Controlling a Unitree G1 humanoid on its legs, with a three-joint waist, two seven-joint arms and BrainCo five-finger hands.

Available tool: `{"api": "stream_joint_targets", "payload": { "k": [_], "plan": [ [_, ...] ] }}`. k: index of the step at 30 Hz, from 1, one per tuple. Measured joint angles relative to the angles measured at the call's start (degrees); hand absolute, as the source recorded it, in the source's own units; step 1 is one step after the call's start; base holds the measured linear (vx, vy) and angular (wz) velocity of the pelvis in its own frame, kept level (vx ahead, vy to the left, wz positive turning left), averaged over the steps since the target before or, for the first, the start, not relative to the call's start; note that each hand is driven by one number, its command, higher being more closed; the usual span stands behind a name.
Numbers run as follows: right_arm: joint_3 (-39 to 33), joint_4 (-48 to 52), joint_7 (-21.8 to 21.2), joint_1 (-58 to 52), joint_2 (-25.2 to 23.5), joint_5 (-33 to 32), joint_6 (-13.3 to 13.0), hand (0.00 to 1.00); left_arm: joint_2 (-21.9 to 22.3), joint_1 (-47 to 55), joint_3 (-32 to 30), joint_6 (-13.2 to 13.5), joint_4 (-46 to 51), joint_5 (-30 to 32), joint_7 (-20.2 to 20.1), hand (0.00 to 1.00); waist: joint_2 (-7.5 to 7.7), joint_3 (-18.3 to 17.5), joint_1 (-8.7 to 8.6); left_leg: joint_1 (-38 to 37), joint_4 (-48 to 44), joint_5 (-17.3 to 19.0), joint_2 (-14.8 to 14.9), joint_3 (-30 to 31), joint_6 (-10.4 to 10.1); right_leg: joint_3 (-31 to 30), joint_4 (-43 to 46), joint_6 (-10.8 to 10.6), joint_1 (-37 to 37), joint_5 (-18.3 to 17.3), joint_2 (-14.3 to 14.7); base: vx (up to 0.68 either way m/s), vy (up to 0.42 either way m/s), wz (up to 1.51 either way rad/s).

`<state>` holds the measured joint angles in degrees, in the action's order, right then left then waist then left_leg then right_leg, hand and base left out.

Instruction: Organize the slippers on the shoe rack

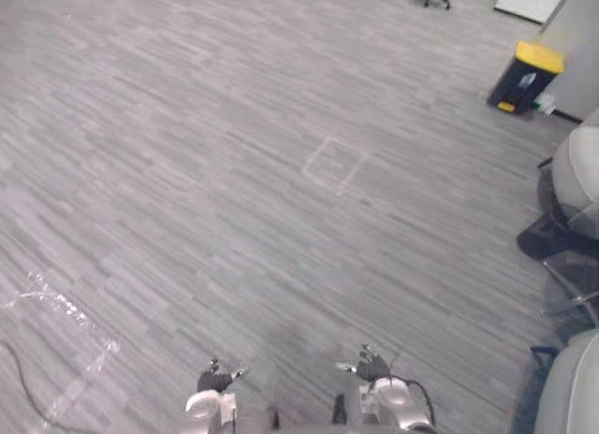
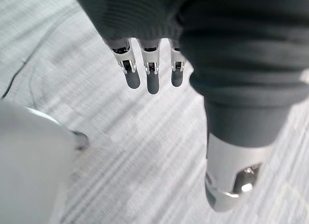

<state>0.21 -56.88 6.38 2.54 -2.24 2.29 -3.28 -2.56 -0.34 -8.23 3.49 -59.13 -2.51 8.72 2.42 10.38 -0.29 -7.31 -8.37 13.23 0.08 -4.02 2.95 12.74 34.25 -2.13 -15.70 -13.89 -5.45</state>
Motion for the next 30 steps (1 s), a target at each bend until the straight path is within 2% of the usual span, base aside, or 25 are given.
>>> {"api": "stream_joint_targets", "payload": {
  "k": [1, 2, 3, 4, 5, 7, 8, 9, 10, 11, 13, 16, 17, 18, 19, 20, 21, 22, 24, 25, 26, 27, 28, 29, 30],
  "plan": [
    [0.01, -0.1, -0.02, 0.23, -0.05, 0.0, -0.12, 0.0, 0.14, -0.23, -0.07, 0.01, 0.05, 0.0, -0.05, 0.0, 0.09, -0.05, 0.04, -0.45, 0.48, 0.71, 0.37, 0.0, -0.57, -0.09, -6.39, -0.16, -0.29, 1.9, 0.81, 0.37, -0.076, 0.24],
    [0.01, -0.32, -0.09, 0.35, -0.22, -0.02, -0.09, 0.0, 0.35, -0.39, -0.41, 0.0, 0.05, 0.03, -0.09, 0.0, 0.81, -0.01, 0.14, -1.75, 0.75, 2.17, 0.28, 0.11, -1.4, -0.72, -16.71, 0.16, -0.68, 6.43, 1.57, 0.37, -0.092, 0.12],
    [0.02, -0.35, -0.16, 0.35, -0.24, -0.05, -0.11, 0.0, 0.83, -0.07, -1.32, -0.03, 0.02, 0.04, -0.09, 0.0, 1.14, 0.14, 0.14, -3.4, 0.84, 3.66, 0.17, 0.13, -1.97, -1.72, -20.88, 0.61, -0.75, 10.67, 1.98, 0.41, -0.132, 0.1],
    [-0.01, -0.29, -0.18, 0.27, -0.19, -0.05, -0.14, 0.0, 1.15, 0.14, -2.17, -0.03, 0.03, 0.06, -0.06, 0.0, 0.91, 0.13, -0.09, -4.66, 0.87, 4.69, 0.63, 0.87, -2.42, -2.27, -20.13, 1.5, -0.42, 13.44, 2.59, 0.48, -0.174, 0.1],
    [-0.13, -0.2, -0.21, 0.36, 0.12, -0.05, -0.08, 0.0, 1.51, 0.12, -2.69, -0.02, 0.03, 0.06, -0.13, 0.0, 0.01, -0.58, -0.36, -6.33, 1.08, 5.74, 2.22, 1.76, -3.0, -2.09, -17.83, 3.44, -0.49, 13.85, 3.86, 0.61, -0.21, 0.2],
    [-0.72, -0.27, -0.19, 0.55, -0.15, -0.05, 0.41, 0.0, 2.01, 0.4, -4.19, 0.02, 0.19, 0.12, -0.21, 0.0, -0.15, -0.84, -0.38, -4.42, -5.84, 5.76, 3.39, 3.24, -3.03, -0.87, -14.97, 4.89, 0.28, 9.9, 4.33, 0.5, -0.201, 0.2],
    [-0.67, -0.04, -0.26, 0.36, -0.06, -0.05, 0.52, 0.0, 2.8, 0.35, -5.46, -0.08, 0.27, 0.3, -0.29, 0.0, -0.62, -0.8, -0.76, -0.52, -17.04, 5.7, 4.22, 4.47, -3.2, 0.04, -14.76, 5.23, 2.12, 7.98, 4.73, 0.48, -0.225, 0.23],
    [-0.47, 0.43, -0.27, -0.06, -0.07, -0.06, 0.49, 0.0, 3.69, 0.27, -7.04, -0.24, 0.73, 0.44, -0.33, 0.0, -1.83, -0.97, -1.09, 4.02, -27.81, 4.41, 5.31, 5.5, -5.66, 0.99, -15.2, 5.68, 3.98, 6.67, 5.69, 0.5, -0.2, 0.18],
    [-0.03, 1.37, -0.22, -0.53, 0.28, -0.1, 0.75, 0.0, 4.41, 0.64, -8.29, -0.31, 1.46, 0.44, -0.35, 0.0, -3.07, -0.89, -0.96, 8.1, -38.53, 0.07, 6.5, 5.76, -9.77, 0.92, -15.98, 6.34, 6.45, 5.39, 7.26, 0.53, -0.134, -0.05],
    [0.67, 1.52, -0.19, -0.91, 0.31, -0.16, 1.15, 0.0, 4.96, 1.05, -8.71, -0.12, 2.64, 0.43, -0.34, 0.0, -3.97, -0.8, 0.05, 12.4, -49.19, -2.28, 8.75, 5.2, -10.15, -0.42, -16.82, 7.42, 9.94, 3.47, 9.03, 0.54, -0.069, -0.37],
    [0.91, 1.07, -0.14, -1.16, -0.97, -0.2, 1.26, 0.0, 4.6, 1.34, -8.64, -0.11, 4.24, 0.3, -0.32, 0.0, -3.56, -0.67, 0.96, 16.73, -55.16, -0.23, 10.24, 2.53, -8.71, -3.01, -18.33, 8.12, 15.13, 1.04, 9.99, 0.57, -0.056, -0.61],
    [0.94, 0.01, 0.13, -0.8, -1.76, -0.65, 1.67, 0.0, 3.94, 1.79, -8.13, -0.09, 5.73, 0.05, -0.2, 0.0, -2.47, -0.7, 2.31, 23.48, -46.64, 4.28, 10.27, -2.29, -6.86, -8.1, -22.89, 7.51, 22.37, 0.36, 8.62, 0.58, 0.047, -0.87],
    [-0.02, -0.11, 0.57, -0.68, -1.77, -0.76, 1.69, 0.0, 3.9, 1.76, -8.09, -0.02, 6.14, 0.03, -0.2, 0.0, -2.28, -0.73, 2.59, 25.71, -37.91, 4.59, 9.26, -3.24, -6.54, -9.55, -24.96, 7.12, 24.58, 0.19, 7.29, 0.42, 0.136, -0.74],
    [-0.48, -0.14, 0.78, -0.62, -1.72, -0.77, 1.65, 0.0, 3.78, 1.75, -7.89, 0.08, 6.37, 0.02, -0.16, 0.0, -1.75, -0.69, 2.77, 26.94, -27.84, 3.0, 7.19, -2.45, -6.73, -10.64, -26.46, 5.85, 26.34, -0.54, 5.54, 0.52, 0.214, -0.65],
    [-1.16, -0.22, 0.87, -0.76, -1.69, -0.77, 1.64, 0.0, 3.58, 1.79, -7.03, 0.11, 6.29, 0.03, -0.08, 0.0, -1.77, -1.04, 2.88, 27.19, -18.09, -0.48, 5.46, -0.16, -7.18, -11.39, -27.33, 4.88, 27.42, -1.15, 4.39, 0.43, 0.212, -0.55],
    [-1.78, -0.35, 0.96, -1.0, -1.64, -0.77, 1.65, 0.0, 3.43, 1.84, -5.95, 0.11, 6.16, 0.02, -0.06, 0.0, -1.76, -1.35, 3.27, 26.94, -13.16, -7.61, 4.25, 1.53, -8.21, -12.44, -28.23, 3.79, 28.23, -1.87, 3.56, 0.54, 0.301, -0.53],
    [-1.78, -0.61, 0.98, -1.06, -1.39, -0.74, 1.67, 0.0, 3.15, 1.94, -5.59, 0.13, 5.63, 0.0, -0.05, 0.0, -2.04, -1.82, 3.69, 26.1, -12.51, -10.87, 3.09, 1.53, -7.39, -13.89, -28.76, 3.56, 29.11, -2.01, 2.97, 0.57, 0.303, -0.24],
    [-1.14, -0.75, 0.8, -1.03, -1.3, -0.64, 1.63, 0.0, 2.62, 1.42, -5.16, 0.11, 5.08, 0.02, 0.06, 0.0, -0.43, -2.41, 2.88, 26.03, -12.44, -8.69, 1.02, 0.83, -5.8, -14.1, -27.25, 3.37, 28.55, -1.11, 0.74, 0.68, 0.364, -0.09],
    [-2.22, -0.74, 0.76, -1.51, -1.3, -0.51, 1.76, 0.0, 1.95, 1.15, -4.21, 0.12, 5.09, 0.02, 0.04, 0.0, 0.47, -2.58, 3.25, 24.79, -13.55, -7.19, 0.14, -1.08, -3.34, -16.09, -21.06, 1.95, 26.39, -0.25, -0.73, 0.58, 0.29, -0.12],
    [-2.39, -0.65, 0.78, -1.59, -1.7, -0.45, 1.9, 0.0, 1.63, 1.34, -4.21, -0.01, 4.56, -0.02, 0.08, 0.0, 0.78, -2.64, 3.37, 21.85, -13.83, -4.8, -0.32, -2.62, -1.64, -16.92, -10.68, -0.71, 22.98, 1.3, -1.52, 0.56, 0.269, -0.43],
    [-2.49, -0.39, 0.75, -1.6, -1.66, -0.38, 1.88, 0.0, 1.37, 1.43, -4.18, -0.03, 4.05, 0.0, 0.09, 0.0, 1.02, -2.49, 3.39, 19.24, -13.22, -3.45, -0.66, -3.63, -1.06, -17.35, -0.96, -3.37, 19.46, 3.62, -1.87, 0.63, 0.291, -0.58],
    [-2.9, -0.36, 0.44, -1.69, -1.28, 0.01, 1.96, 0.0, 1.03, 1.43, -3.74, -0.18, 3.2, 0.01, 0.1, 0.0, 1.06, -2.25, 3.26, 15.04, -12.36, -1.6, -1.13, -4.81, -0.42, -18.09, 13.0, -5.64, 13.95, 8.13, -2.79, 0.5, 0.214, -0.41],
    [-3.36, -0.31, 0.42, -1.97, -1.28, 0.05, 1.96, 0.0, 1.03, 1.45, -3.4, -0.27, 2.78, 0.03, 0.06, 0.0, 0.75, -2.0, 2.9, 12.57, -12.22, -0.54, -1.33, -4.95, -0.08, -17.42, 20.09, -5.55, 11.44, 8.26, -3.19, 0.47, 0.177, -0.27],
    [-3.96, 0.74, 0.38, -2.43, -1.21, 0.09, 1.83, 0.0, 1.16, 1.56, -3.09, -0.48, 2.2, 0.02, 0.05, 0.0, 0.37, -1.79, 2.39, 8.22, -10.99, -0.04, -1.63, -5.06, 0.26, -14.86, 27.36, -4.32, 8.2, 7.48, -4.23, 0.44, 0.144, -0.1],
    [-4.44, 1.61, 0.39, -2.64, -1.26, 0.1, 1.8, 0.0, 1.56, 1.75, -3.17, -0.59, 1.73, 0.03, 0.05, 0.0, -0.35, -1.99, 2.05, 4.55, -8.88, -0.04, -1.42, -5.14, 0.26, -12.36, 29.65, -3.02, 5.32, 6.26, -4.65, 0.42, 0.121, -0.08]
  ]
}}
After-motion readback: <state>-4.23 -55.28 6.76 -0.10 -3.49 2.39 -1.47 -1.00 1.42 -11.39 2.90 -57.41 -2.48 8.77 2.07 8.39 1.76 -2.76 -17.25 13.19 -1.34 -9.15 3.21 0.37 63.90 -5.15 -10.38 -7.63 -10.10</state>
